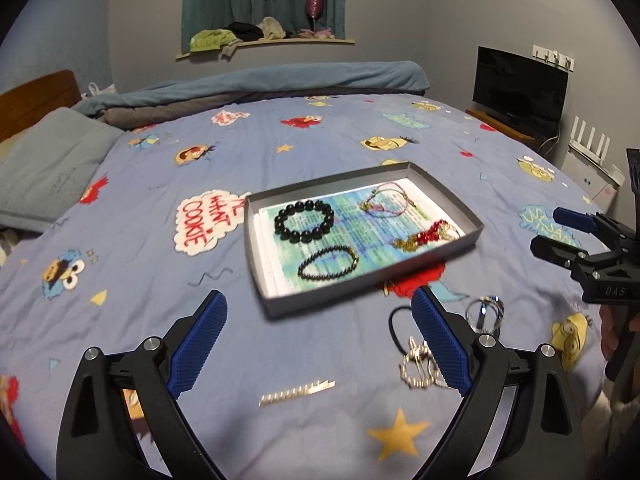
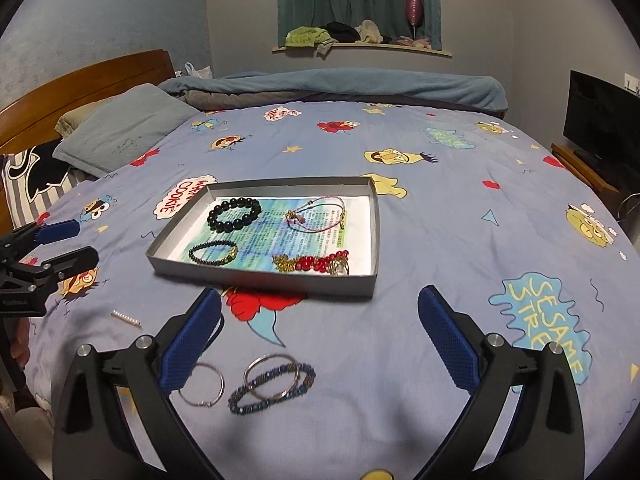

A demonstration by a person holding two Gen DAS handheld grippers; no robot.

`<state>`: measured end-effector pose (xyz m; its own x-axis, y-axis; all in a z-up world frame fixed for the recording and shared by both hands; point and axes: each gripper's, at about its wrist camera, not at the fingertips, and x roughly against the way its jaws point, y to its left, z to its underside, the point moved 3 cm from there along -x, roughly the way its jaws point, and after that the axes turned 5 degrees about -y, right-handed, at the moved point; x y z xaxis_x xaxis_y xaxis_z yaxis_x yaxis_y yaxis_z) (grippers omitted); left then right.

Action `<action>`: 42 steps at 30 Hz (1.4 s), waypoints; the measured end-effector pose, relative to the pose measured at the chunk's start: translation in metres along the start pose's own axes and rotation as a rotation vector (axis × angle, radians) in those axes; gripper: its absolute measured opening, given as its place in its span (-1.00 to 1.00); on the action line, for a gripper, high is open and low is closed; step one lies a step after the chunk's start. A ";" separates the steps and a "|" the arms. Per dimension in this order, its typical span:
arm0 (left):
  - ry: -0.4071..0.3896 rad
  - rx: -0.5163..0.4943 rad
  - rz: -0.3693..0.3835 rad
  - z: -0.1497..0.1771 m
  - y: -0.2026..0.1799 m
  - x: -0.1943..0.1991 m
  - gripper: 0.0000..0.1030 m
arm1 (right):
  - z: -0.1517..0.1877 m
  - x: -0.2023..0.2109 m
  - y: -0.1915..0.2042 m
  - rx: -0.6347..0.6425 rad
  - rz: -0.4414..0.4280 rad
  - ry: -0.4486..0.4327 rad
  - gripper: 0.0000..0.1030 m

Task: Organize jewelry
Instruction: 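Withdraw both tools from the tray toward the remaining jewelry, then grasp the pearl hair clip with the left tool while the right tool grasps the silver bangle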

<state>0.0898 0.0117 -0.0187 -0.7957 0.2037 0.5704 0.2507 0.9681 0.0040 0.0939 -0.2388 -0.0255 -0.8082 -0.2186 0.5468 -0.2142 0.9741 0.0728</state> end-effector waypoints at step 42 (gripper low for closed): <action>0.116 0.119 -0.074 0.097 0.025 -0.048 0.81 | 0.075 -0.038 0.031 0.069 0.010 0.087 0.89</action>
<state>0.0808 0.0399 -0.1253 -0.7388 0.1193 0.6632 0.1213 0.9917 -0.0433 0.0768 -0.2045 -0.1068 -0.7604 -0.2000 0.6179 -0.2460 0.9692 0.0111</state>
